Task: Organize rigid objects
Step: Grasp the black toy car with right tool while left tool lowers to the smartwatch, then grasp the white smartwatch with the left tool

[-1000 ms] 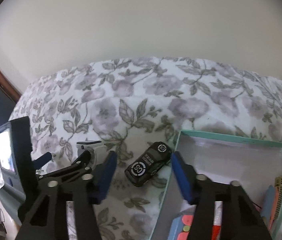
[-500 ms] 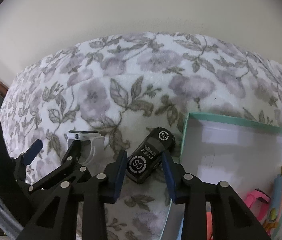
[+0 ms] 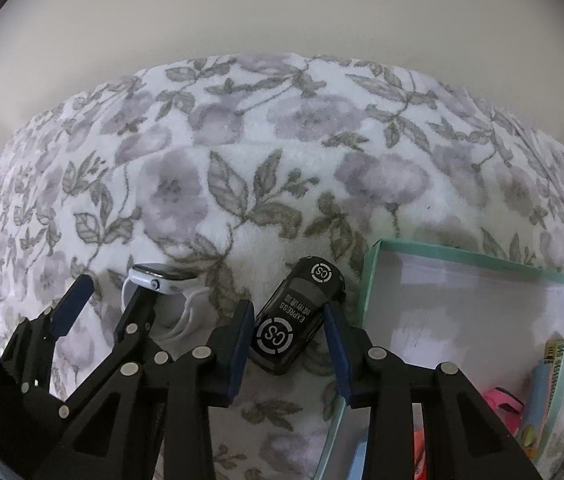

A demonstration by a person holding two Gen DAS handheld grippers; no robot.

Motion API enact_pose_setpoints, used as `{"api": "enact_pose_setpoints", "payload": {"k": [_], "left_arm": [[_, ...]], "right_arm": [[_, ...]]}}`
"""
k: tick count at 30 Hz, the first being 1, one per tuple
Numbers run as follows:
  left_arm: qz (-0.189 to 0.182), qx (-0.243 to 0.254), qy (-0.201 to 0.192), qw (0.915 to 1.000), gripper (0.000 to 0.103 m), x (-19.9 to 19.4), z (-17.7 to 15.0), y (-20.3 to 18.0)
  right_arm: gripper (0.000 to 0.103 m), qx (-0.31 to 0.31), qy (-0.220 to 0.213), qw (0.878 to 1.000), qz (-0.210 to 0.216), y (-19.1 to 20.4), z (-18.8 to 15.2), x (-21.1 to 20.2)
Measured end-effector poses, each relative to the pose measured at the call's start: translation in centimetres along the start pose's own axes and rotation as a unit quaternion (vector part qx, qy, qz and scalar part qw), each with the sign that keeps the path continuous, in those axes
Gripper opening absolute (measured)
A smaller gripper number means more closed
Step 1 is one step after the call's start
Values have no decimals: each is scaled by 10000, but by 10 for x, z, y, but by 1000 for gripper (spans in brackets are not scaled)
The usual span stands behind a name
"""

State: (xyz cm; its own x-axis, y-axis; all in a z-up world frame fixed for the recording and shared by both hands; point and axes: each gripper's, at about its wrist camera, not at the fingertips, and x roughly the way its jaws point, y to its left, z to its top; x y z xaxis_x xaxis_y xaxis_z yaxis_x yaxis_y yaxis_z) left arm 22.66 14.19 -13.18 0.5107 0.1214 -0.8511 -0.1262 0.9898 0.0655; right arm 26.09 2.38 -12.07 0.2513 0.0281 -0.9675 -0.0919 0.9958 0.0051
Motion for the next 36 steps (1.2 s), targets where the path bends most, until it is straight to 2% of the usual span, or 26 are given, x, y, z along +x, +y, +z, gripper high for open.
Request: {"api": "enact_pose_setpoints", "payload": {"k": [7,15,19,34,36], "left_arm": [[-133,-80,14,9999,57,1,0,2],[-212,-98,-4,9997,57,1,0,3],[-222,-93,-6,9997,57,1,1,3],[-464,3,-64,9989,29,-4,-1,-2],[-525,-74,-53,9986,21,-5,-1,3]], "right_arm": [[42,-139,145,9994,-296,11,10,8],[41,5,462,9989,-24,12,10,9],[41,12,489,9988,39,10,9,9],[41,153,361,9992,68,3,6,24],[39,143,328,9993,118,-2,3,18]]}}
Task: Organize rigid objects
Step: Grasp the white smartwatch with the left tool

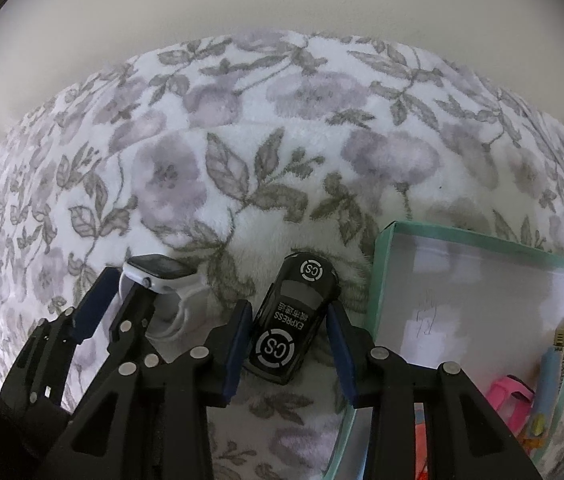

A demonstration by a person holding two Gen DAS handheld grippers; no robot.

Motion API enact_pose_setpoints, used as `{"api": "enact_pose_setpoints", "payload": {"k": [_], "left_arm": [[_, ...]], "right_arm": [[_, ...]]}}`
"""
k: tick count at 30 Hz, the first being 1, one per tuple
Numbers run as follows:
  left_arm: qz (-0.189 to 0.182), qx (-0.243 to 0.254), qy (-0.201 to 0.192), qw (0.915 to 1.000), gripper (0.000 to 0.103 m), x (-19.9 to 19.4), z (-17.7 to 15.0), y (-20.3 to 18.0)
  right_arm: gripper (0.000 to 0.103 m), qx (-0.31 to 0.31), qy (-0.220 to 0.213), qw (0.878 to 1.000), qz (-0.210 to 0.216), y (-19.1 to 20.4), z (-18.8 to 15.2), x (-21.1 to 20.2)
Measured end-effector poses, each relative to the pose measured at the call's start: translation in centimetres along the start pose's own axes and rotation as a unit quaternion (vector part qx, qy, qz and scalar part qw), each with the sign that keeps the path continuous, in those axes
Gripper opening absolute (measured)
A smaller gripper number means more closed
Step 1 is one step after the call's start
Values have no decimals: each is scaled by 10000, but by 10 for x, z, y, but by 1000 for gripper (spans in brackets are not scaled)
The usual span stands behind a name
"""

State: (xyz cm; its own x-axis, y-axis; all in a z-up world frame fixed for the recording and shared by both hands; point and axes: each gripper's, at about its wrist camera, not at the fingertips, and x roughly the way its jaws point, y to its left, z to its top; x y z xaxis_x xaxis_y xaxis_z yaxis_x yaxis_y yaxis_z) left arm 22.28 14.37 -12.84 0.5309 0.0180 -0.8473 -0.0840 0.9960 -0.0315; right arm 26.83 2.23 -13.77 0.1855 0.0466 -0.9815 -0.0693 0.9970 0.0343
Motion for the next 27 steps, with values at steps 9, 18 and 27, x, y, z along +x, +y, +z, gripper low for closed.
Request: {"api": "enact_pose_setpoints", "payload": {"k": [9,18,27], "left_arm": [[-317,-639,-26,9975,9,-7,2,32],[-622,-1145,-205,9913,9,-25,12,58],[-1279,-1377,44,9822,10,-17,12,59]], "right_arm": [[36,-279,-187,9994,-60,0,-7,-20],[36,-506,-428,9977,-116,9,-10,-41],[36,-492,-427,9978,-107,6,-13,-40]]}}
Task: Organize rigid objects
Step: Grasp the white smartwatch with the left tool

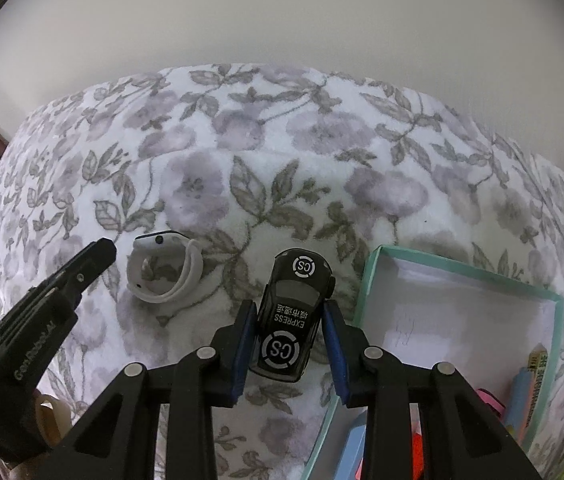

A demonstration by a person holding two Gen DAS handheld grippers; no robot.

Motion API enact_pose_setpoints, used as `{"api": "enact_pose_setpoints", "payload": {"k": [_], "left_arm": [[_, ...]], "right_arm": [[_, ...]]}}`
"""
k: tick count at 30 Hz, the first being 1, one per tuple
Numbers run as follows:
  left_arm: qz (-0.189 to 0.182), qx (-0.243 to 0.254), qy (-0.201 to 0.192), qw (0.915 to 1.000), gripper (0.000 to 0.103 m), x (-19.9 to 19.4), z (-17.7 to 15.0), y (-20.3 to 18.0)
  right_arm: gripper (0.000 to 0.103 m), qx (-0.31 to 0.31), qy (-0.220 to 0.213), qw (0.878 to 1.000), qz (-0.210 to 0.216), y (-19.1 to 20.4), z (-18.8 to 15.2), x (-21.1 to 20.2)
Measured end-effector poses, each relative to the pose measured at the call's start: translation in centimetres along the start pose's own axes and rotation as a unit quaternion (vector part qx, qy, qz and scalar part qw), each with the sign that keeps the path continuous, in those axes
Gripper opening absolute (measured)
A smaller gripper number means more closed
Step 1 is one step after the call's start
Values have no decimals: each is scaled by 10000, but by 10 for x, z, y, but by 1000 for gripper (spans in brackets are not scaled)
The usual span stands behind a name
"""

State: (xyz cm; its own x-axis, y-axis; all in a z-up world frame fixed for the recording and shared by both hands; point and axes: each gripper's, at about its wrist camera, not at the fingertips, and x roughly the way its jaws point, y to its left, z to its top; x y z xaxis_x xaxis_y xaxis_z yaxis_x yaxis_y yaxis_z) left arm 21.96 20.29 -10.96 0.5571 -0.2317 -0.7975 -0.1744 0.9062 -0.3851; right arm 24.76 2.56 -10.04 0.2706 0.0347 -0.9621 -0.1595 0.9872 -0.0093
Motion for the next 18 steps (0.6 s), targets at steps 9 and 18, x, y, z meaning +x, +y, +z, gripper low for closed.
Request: {"api": "enact_pose_setpoints", "payload": {"k": [9,18], "left_arm": [[270,341,144,9990,34,22,-11,-15],[762,767,-45,9941,20,28,-20,-30]], "right_arm": [[36,82,-19,10000,39,-12,-3,-1],[36,159,-29,9997,173,-19,-6,-2]]}}
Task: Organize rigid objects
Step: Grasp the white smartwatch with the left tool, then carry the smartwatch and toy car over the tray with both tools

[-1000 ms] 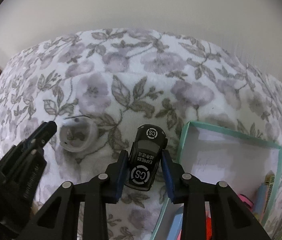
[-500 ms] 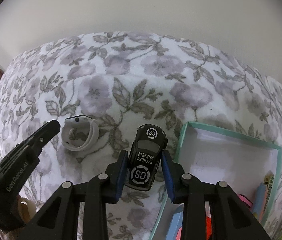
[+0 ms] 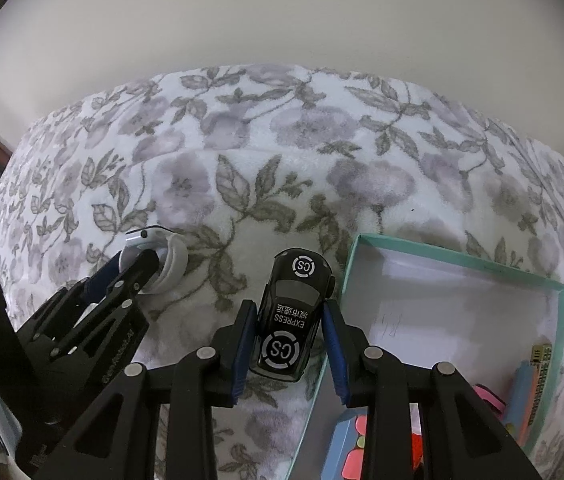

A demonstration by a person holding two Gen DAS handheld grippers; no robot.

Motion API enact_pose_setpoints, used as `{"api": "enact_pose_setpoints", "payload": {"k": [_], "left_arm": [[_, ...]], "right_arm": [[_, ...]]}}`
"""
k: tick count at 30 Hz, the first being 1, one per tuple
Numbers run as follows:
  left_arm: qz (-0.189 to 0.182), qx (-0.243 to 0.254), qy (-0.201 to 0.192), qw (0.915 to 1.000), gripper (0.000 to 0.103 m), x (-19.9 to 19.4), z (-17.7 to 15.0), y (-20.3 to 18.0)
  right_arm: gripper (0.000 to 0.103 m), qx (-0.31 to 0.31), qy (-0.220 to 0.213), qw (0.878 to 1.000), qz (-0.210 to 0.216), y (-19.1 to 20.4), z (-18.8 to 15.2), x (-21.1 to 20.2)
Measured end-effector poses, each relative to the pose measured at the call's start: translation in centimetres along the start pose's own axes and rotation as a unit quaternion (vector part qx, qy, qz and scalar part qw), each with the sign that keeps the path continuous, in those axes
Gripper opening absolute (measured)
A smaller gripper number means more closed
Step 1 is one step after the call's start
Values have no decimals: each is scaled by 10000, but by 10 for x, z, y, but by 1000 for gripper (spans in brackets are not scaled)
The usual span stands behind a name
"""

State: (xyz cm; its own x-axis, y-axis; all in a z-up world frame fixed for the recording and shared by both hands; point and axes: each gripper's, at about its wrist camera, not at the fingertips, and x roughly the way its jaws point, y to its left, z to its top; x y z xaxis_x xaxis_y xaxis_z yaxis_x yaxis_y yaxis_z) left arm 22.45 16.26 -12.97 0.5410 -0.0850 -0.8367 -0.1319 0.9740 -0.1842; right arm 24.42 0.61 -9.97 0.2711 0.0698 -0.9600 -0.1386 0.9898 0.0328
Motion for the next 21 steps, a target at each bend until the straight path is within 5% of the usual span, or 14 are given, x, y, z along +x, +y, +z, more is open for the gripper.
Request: {"api": "enact_pose_setpoints", "payload": {"k": [14,21], "left_arm": [[-746,-484,-74,9960,15,-21,13,13],[-753,-606,-138,9952,15,-41,17,15]], "right_arm": [[36,201,-102,9994,259,-12,-8,-9],[36,282,-143,9986,434,-16,-18,-20]]}}
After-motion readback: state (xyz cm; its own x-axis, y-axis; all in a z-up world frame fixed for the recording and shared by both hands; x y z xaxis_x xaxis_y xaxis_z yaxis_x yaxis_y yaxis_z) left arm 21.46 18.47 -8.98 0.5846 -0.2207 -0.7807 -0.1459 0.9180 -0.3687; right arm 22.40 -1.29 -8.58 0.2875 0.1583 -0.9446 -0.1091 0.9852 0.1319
